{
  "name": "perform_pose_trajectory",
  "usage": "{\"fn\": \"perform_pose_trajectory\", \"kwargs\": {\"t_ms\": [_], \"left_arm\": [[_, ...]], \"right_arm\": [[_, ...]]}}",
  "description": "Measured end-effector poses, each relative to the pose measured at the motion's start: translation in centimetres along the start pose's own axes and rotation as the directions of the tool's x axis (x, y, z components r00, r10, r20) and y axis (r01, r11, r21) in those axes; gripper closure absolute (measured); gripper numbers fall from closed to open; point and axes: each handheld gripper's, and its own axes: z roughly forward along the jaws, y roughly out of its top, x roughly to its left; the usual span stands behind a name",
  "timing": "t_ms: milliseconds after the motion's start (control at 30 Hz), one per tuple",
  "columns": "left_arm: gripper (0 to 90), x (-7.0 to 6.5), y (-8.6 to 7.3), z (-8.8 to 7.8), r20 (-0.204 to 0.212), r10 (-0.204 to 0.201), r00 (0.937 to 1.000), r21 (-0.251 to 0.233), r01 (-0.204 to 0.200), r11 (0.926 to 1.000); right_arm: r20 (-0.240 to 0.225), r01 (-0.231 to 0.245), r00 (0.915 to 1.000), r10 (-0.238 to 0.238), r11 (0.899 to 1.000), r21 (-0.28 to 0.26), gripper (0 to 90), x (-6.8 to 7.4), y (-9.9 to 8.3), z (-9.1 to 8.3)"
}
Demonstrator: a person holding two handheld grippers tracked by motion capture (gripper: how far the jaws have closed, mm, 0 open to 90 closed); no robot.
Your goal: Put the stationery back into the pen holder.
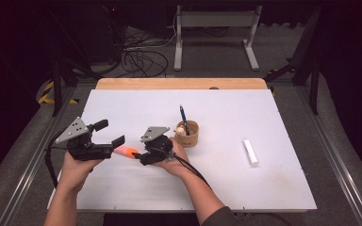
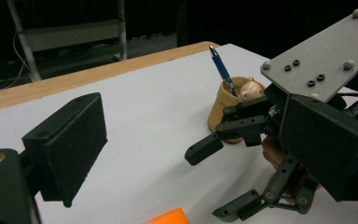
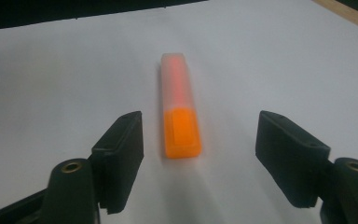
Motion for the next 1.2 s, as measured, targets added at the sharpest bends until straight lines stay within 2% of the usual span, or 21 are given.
{"fn": "perform_pose_trajectory", "kwargs": {"t_ms": [400, 633, 1200], "left_arm": [[8.3, 0.3, 0.0, -0.2, -0.003, -0.002, 1.0, -0.004, 0.002, 1.0], [8.4, 0.5, -0.2, -0.1, -0.002, -0.008, 1.0, 0.0, 0.008, 1.0], [8.5, 0.6, -0.3, -0.3, 0.001, -0.019, 0.9998, -0.002, 0.019, 0.9998]], "right_arm": [[-0.032, 0.038, 0.9988, -0.037, 0.999, 0.029, 38.9, 0.2, 0.6, 1.9], [-0.044, 0.051, 0.9978, -0.049, 0.998, 0.039, 42.0, -0.2, 1.1, 2.6], [-0.11, 0.084, 0.9913, -0.072, 0.99, 0.112, 51.0, -0.7, 0.9, 4.4]]}}
